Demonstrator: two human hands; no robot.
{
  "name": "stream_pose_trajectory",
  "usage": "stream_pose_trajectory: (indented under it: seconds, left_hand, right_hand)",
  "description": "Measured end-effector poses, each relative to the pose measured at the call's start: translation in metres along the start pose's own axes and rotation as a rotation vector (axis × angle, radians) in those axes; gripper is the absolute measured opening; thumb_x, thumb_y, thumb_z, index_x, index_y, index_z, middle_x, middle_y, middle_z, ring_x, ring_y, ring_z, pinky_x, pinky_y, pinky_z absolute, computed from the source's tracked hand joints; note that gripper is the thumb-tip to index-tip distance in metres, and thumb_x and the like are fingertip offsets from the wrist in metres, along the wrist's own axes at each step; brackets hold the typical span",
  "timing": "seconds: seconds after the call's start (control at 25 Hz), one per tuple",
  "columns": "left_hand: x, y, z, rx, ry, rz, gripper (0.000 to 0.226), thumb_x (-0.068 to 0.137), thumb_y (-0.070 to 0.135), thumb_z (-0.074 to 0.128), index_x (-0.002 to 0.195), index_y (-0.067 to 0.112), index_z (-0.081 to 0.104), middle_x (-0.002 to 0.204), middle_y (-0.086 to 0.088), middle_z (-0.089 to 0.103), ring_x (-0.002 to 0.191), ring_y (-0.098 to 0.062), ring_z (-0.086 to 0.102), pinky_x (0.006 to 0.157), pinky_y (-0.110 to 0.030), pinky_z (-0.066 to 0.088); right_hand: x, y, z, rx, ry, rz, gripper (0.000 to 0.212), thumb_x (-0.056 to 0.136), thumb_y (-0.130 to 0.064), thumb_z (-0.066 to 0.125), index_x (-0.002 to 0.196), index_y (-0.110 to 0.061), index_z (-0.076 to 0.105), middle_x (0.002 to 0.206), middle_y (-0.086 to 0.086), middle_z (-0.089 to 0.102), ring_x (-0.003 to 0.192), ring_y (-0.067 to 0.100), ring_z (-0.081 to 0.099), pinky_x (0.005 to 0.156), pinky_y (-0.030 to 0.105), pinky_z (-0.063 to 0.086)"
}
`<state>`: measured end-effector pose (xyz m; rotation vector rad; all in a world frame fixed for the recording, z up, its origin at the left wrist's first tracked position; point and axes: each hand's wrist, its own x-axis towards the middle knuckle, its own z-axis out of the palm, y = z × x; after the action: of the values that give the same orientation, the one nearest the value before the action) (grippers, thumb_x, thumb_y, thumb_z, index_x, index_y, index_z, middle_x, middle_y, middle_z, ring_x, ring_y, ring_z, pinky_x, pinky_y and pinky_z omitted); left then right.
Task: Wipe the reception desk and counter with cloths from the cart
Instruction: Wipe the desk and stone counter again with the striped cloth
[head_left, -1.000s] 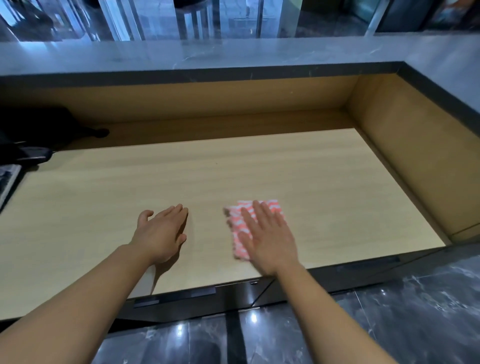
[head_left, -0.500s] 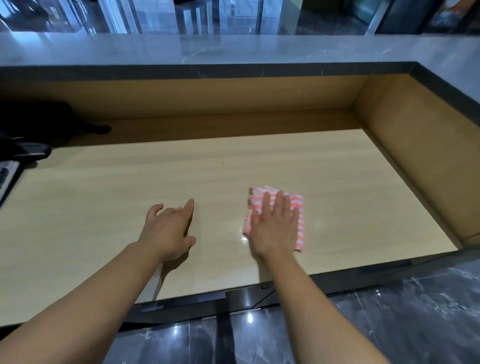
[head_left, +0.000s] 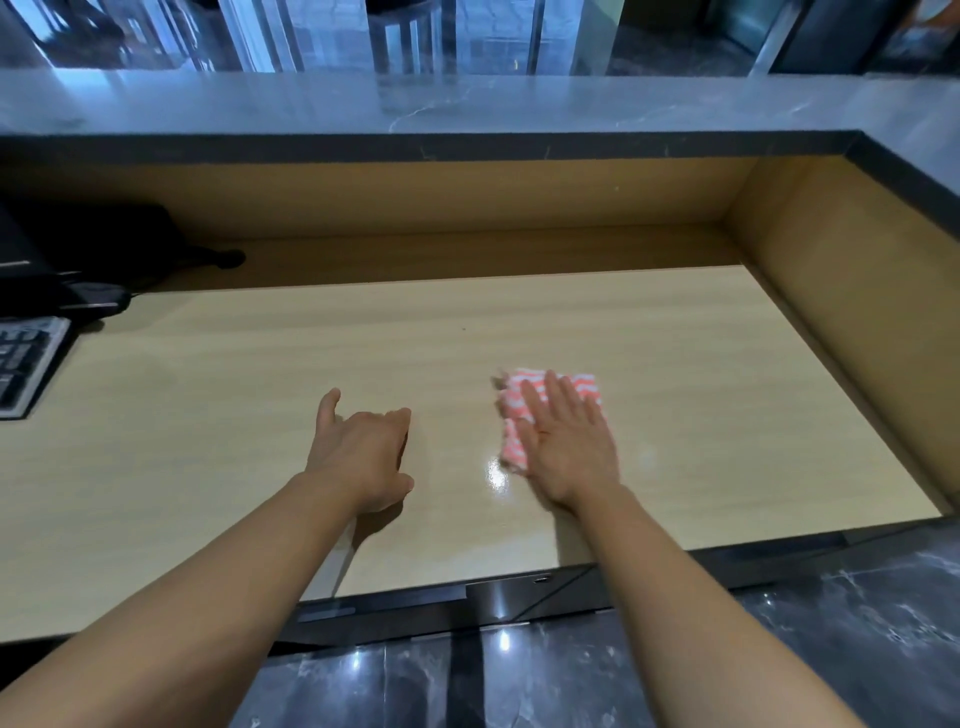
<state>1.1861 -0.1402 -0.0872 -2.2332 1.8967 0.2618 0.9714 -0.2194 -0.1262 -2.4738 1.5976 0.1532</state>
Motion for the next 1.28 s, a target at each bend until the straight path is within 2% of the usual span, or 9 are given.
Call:
stream_pose_trajectory:
  seconds: [0.2,0.4,0.56,0.72,0.84,0.96,1.12,1.2,1.28]
  left_hand:
    - [0.008,-0.004,-0.001,-0.088,0.086,-0.022,0.053,0.078,0.045,0.06,0.125,0.023,0.051,0.114,0.006,0.06,0.132,-0.014,0.035,0.115,-0.048,0.0]
    - [0.02,-0.012,-0.003,-0.165,0.115,-0.033,0.055,0.08,0.043,0.06,0.129,0.022,0.047,0.126,0.008,0.054,0.139,-0.014,0.028,0.115,-0.045,0.0]
    - [0.032,-0.022,-0.002,-0.2,0.106,-0.053,0.063,0.084,0.036,0.057,0.142,0.022,0.036,0.144,0.006,0.042,0.142,-0.015,0.023,0.116,-0.043,0.0]
    - [0.047,-0.037,-0.003,-0.307,0.179,-0.063,0.053,0.077,0.017,0.053,0.129,0.023,0.046,0.133,0.01,0.05,0.136,-0.015,0.032,0.113,-0.04,0.005]
    - [0.062,-0.042,-0.002,-0.348,0.184,-0.077,0.046,0.072,0.01,0.049,0.116,0.023,0.05,0.119,0.01,0.054,0.129,-0.016,0.038,0.111,-0.039,0.009]
    - [0.077,-0.04,-0.006,-0.339,0.135,-0.08,0.031,0.066,0.007,0.048,0.094,0.021,0.043,0.097,0.008,0.05,0.118,-0.018,0.044,0.109,-0.038,0.013]
    - [0.097,-0.039,-0.014,-0.304,0.118,-0.086,0.037,0.073,0.017,0.055,0.108,0.018,0.043,0.108,0.007,0.051,0.118,-0.016,0.046,0.111,-0.036,0.012]
    - [0.104,-0.043,-0.014,-0.289,0.082,-0.106,0.05,0.078,0.031,0.058,0.122,0.017,0.039,0.122,0.004,0.049,0.13,-0.017,0.04,0.114,-0.039,0.01]
    - [0.107,-0.045,-0.013,-0.282,-0.008,-0.136,0.082,0.082,0.046,0.058,0.147,0.015,0.018,0.153,0.001,0.031,0.146,-0.014,0.018,0.118,-0.04,0.001]
  right_hand:
    - [0.012,0.074,-0.014,0.034,-0.05,0.226,0.056,0.104,-0.041,0.014,0.155,-0.026,-0.002,0.163,0.005,-0.009,0.15,0.019,-0.01,0.121,0.039,-0.004]
    - [0.032,0.039,-0.011,0.091,-0.009,0.416,0.059,0.103,-0.041,0.014,0.155,-0.02,-0.006,0.162,0.01,-0.012,0.149,0.026,-0.012,0.119,0.044,-0.007]
    - [0.05,-0.049,0.001,0.034,0.051,0.238,0.06,0.103,-0.041,0.011,0.154,-0.018,-0.008,0.161,0.012,-0.014,0.148,0.028,-0.015,0.118,0.046,-0.012]
    - [0.057,-0.121,0.012,0.049,0.004,-0.108,0.059,0.102,-0.045,0.005,0.154,-0.021,-0.011,0.16,0.008,-0.021,0.146,0.025,-0.024,0.117,0.045,-0.017]
    - [0.068,-0.109,0.007,0.046,-0.015,-0.279,0.064,0.096,-0.054,-0.005,0.154,-0.028,-0.005,0.161,0.003,-0.017,0.147,0.019,-0.023,0.115,0.037,-0.022]
    - [0.088,-0.059,-0.002,0.029,-0.001,-0.261,0.064,0.096,-0.056,-0.002,0.155,-0.03,-0.002,0.162,0.0,-0.013,0.148,0.016,-0.018,0.117,0.035,-0.016]
    - [0.113,0.023,-0.018,0.004,0.064,-0.073,0.087,0.077,-0.06,-0.014,0.155,-0.03,0.009,0.163,0.002,-0.001,0.15,0.018,-0.004,0.119,0.035,-0.006]
    - [0.123,0.053,-0.026,0.006,0.065,0.045,0.079,0.085,-0.059,-0.007,0.155,-0.029,0.011,0.163,0.004,0.002,0.15,0.019,-0.001,0.12,0.038,-0.002]
    - [0.13,0.055,-0.028,0.016,0.041,0.182,0.062,0.098,-0.051,0.007,0.156,-0.027,0.008,0.164,0.004,-0.001,0.15,0.021,-0.003,0.121,0.041,-0.001]
